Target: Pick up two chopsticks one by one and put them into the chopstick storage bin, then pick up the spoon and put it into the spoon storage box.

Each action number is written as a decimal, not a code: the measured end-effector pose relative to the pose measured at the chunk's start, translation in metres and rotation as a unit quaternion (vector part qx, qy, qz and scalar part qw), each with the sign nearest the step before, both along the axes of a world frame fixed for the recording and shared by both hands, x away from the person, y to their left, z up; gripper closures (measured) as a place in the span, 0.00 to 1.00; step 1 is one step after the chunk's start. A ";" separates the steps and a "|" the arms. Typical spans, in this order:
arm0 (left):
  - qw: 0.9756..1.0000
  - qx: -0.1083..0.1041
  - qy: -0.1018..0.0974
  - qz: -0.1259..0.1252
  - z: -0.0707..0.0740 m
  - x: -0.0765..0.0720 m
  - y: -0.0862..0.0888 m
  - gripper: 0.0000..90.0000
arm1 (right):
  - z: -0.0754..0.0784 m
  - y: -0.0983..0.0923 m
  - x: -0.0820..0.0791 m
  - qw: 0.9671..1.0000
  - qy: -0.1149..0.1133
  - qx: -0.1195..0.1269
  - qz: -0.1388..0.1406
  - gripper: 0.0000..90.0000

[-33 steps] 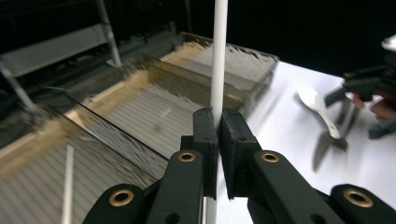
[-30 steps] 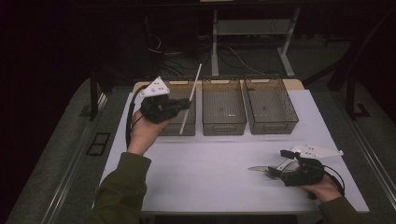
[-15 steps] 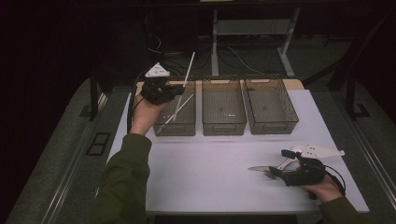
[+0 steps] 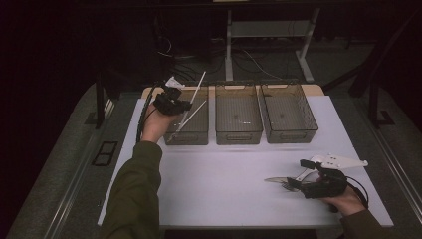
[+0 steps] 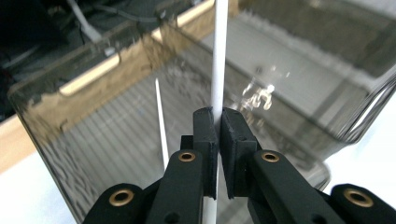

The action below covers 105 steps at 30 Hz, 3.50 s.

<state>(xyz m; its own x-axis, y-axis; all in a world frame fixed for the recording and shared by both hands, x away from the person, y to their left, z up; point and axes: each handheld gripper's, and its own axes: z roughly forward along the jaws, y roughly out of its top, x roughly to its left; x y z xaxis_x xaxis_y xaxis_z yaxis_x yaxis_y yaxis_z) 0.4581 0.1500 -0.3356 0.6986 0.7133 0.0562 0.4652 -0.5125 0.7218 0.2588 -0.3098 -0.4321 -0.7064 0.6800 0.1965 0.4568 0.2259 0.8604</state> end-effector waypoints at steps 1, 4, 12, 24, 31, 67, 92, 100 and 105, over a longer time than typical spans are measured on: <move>1.000 0.007 0.007 0.002 -0.003 0.001 0.001 0.94 | 0.000 0.000 0.000 1.000 0.000 0.000 0.000 0.12; 1.000 0.013 0.015 0.009 -0.012 0.002 0.004 0.94 | 0.000 0.000 0.000 1.000 0.000 0.000 0.000 0.12; 0.999 0.019 0.028 0.024 -0.028 0.007 0.010 0.94 | 0.000 0.000 0.000 1.000 0.001 -0.001 0.001 0.12; 0.996 0.018 0.049 0.077 -0.049 0.025 0.001 0.93 | 0.001 -0.001 -0.001 1.000 -0.001 0.002 0.001 0.12; 0.994 0.030 0.052 0.091 -0.053 0.027 -0.004 0.93 | 0.001 -0.002 -0.001 1.000 -0.001 0.004 0.001 0.12; 0.995 -0.090 0.006 -0.043 0.000 -0.047 -0.020 0.49 | 0.001 0.000 -0.002 1.000 -0.003 -0.002 0.001 0.12; 0.990 -0.109 -0.021 -0.088 -0.036 -0.130 -0.029 0.07 | 0.000 0.000 -0.002 1.000 -0.002 -0.003 -0.001 0.12; 0.990 -0.101 -0.001 -0.095 -0.059 -0.152 -0.019 0.00 | 0.001 0.000 -0.002 1.000 -0.002 -0.001 -0.002 0.12; 0.988 -0.112 -0.009 -0.105 -0.070 -0.166 -0.013 0.00 | 0.001 -0.001 -0.003 1.000 -0.003 0.000 -0.003 0.12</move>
